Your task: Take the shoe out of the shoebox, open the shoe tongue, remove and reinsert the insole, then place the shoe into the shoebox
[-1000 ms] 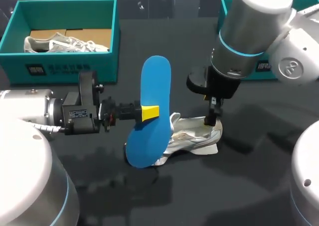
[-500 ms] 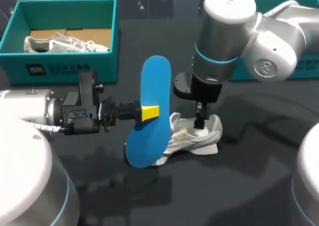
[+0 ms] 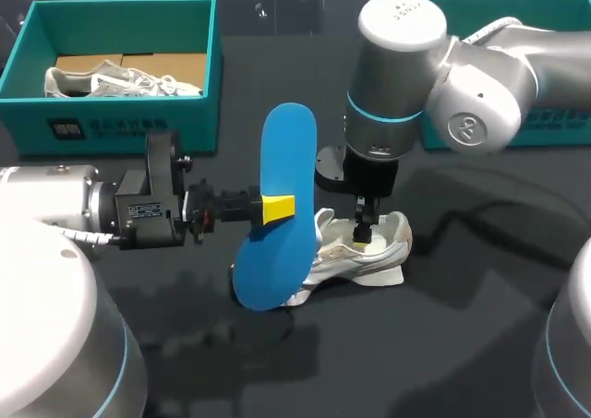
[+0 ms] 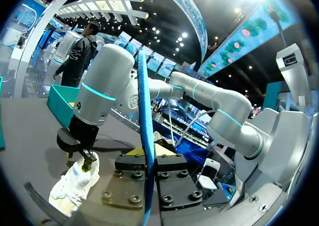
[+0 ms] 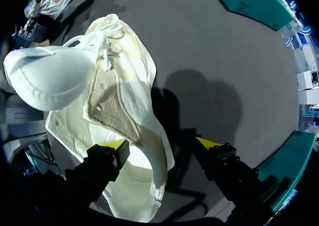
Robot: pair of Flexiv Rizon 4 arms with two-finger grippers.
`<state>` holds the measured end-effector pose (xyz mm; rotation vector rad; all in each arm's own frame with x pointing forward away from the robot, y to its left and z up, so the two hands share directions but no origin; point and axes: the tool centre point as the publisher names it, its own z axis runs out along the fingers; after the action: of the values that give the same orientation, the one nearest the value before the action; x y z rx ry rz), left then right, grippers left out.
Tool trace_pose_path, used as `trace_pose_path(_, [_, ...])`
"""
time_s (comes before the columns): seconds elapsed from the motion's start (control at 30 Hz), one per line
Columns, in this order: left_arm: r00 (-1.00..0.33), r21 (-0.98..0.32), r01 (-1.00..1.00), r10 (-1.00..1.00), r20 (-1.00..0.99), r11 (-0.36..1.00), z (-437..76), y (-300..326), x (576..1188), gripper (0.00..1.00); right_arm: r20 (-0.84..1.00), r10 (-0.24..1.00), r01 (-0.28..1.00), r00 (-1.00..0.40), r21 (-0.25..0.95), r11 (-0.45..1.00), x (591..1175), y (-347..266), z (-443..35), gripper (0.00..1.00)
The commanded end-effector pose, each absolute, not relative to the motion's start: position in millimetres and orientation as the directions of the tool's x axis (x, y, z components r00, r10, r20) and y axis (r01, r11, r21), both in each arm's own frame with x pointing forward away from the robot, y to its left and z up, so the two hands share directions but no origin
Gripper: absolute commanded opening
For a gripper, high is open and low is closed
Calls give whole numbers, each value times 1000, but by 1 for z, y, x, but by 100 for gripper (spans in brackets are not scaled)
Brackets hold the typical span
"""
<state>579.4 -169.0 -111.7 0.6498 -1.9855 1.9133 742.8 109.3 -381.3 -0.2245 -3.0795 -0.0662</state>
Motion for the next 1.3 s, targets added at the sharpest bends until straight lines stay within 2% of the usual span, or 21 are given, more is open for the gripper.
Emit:
trace_pose_path(0.03, [-850, -855, -519, -108, 515, 4, -113, -170, 579, 0, 61, 142, 144, -988, 35, 989, 741, 112, -388, 50])
trace_pose_path(0.1, [-850, -855, -519, -108, 515, 4, -113, -170, 579, 0, 64, 138, 140, -988, 35, 989, 739, 112, -391, 31])
trace_pose_path(0.17, [-850, -855, -519, -108, 515, 4, -113, -170, 579, 0, 67, 133, 136, -989, 37, 990, 737, 112, -392, 0])
trace_pose_path(0.57, [-850, -855, -519, -108, 515, 4, -113, -170, 579, 0, 55, 144, 147, -988, 64, 987, 727, 101, -380, 0])
trace_pose_path(0.7, [-850, -855, -519, -108, 515, 4, -113, -170, 579, 0, 56, 188, 191, -981, 64, 980, 725, 99, -371, 0])
trace_pose_path(1.0, [-850, -855, -519, -108, 515, 4, -113, -170, 579, 0, 99, 403, 412, -910, 89, 907, 715, 101, -345, 0])
trace_pose_path(1.3, [-850, -855, -519, -108, 515, 4, -113, -170, 579, 0, 99, 403, 412, -910, 89, 907, 715, 101, -345, 0])
